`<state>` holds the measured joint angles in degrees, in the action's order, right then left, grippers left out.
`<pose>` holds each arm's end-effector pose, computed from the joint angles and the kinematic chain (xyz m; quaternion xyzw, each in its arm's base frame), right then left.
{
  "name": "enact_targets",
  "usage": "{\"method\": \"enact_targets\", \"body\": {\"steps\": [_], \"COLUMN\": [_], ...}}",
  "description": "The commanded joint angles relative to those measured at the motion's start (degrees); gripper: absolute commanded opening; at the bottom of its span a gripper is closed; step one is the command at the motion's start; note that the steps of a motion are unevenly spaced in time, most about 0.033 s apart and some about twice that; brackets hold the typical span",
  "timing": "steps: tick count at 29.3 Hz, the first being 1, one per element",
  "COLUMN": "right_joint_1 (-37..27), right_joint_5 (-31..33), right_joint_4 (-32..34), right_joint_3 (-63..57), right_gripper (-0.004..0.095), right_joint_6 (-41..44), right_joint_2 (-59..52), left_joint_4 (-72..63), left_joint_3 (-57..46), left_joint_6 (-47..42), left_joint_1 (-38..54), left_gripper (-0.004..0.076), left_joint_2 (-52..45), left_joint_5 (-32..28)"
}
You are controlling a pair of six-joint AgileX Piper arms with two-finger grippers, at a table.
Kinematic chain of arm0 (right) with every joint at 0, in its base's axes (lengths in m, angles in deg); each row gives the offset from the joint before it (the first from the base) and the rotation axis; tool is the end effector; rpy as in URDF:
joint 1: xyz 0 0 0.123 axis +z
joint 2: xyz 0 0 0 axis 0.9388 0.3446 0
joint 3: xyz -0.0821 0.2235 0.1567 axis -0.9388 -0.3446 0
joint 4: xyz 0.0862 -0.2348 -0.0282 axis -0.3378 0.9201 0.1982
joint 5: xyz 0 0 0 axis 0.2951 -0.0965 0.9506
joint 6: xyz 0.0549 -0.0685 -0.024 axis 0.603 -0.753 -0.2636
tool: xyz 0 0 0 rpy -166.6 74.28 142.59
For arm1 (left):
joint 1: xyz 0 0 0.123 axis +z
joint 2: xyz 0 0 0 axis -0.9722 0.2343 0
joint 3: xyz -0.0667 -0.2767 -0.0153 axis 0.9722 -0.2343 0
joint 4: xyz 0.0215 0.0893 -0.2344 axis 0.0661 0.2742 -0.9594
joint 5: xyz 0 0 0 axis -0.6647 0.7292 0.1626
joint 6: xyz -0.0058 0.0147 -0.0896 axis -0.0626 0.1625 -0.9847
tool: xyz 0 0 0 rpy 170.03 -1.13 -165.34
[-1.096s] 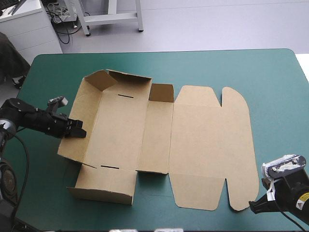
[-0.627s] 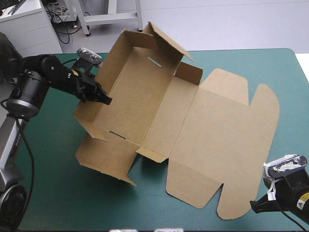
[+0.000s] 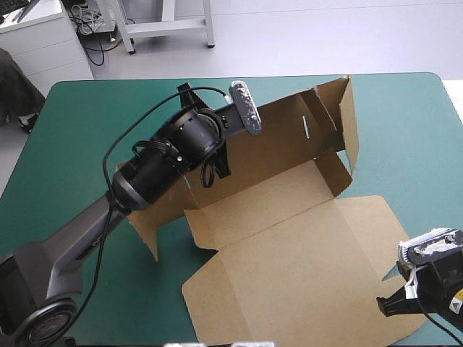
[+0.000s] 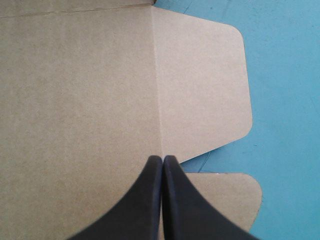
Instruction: Fold the box
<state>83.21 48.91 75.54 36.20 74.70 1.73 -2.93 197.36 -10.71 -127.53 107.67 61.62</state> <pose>0.0524 0.0129 0.3415 -0.1807 0.9036 0.0171 0.3880 0.2586 -0.2468 0.4273 0.5169 0.7577 0.1814 0.3547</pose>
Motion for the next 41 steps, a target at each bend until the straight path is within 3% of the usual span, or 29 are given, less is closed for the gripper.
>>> {"method": "enact_targets", "body": {"steps": [1,4,9,18,25,31,41], "right_joint_1": [-0.47,-0.47,-0.47,-0.47,-0.47,-0.47,-0.47], "right_joint_5": [-3.04,-3.04,-3.01,-2.90,-3.14,-3.17,-3.62], "right_joint_4": [0.35,0.35,0.35,0.35,0.35,0.35,0.35], "right_joint_3": [1.88,1.88,1.88,1.88,1.88,1.88,1.88], "right_gripper": [-0.0023,-0.0023,-0.0023,-0.0023,-0.0024,-0.0023,-0.0023], "right_joint_6": [-0.14,-0.14,-0.14,-0.14,-0.14,-0.14,0.28], "right_joint_2": [0.48,0.48,0.48,0.48,0.48,0.48,0.48], "left_joint_4": [9.66,14.72,25.15,35.66,40.90,57.27,60.63], "left_joint_3": [0.34,-1.93,-7.43,-14.07,-19.75,-25.90,-34.28], "left_joint_6": [-1.99,-2.87,-7.57,-15.68,-20.44,-32.48,-40.97], "left_joint_1": [-4.10,-6.03,-6.99,-6.99,-6.99,-8.65,-10.30], "left_gripper": [-0.0026,-0.0026,-0.0026,-0.0026,-0.0026,-0.0026,-0.0026], "left_joint_2": [-2.68,-2.68,-2.68,-2.78,-2.89,-3.94,-4.09], "left_joint_5": [-4.09,-4.96,-12.26,-19.57,-20.27,-20.74,-18.89]}}
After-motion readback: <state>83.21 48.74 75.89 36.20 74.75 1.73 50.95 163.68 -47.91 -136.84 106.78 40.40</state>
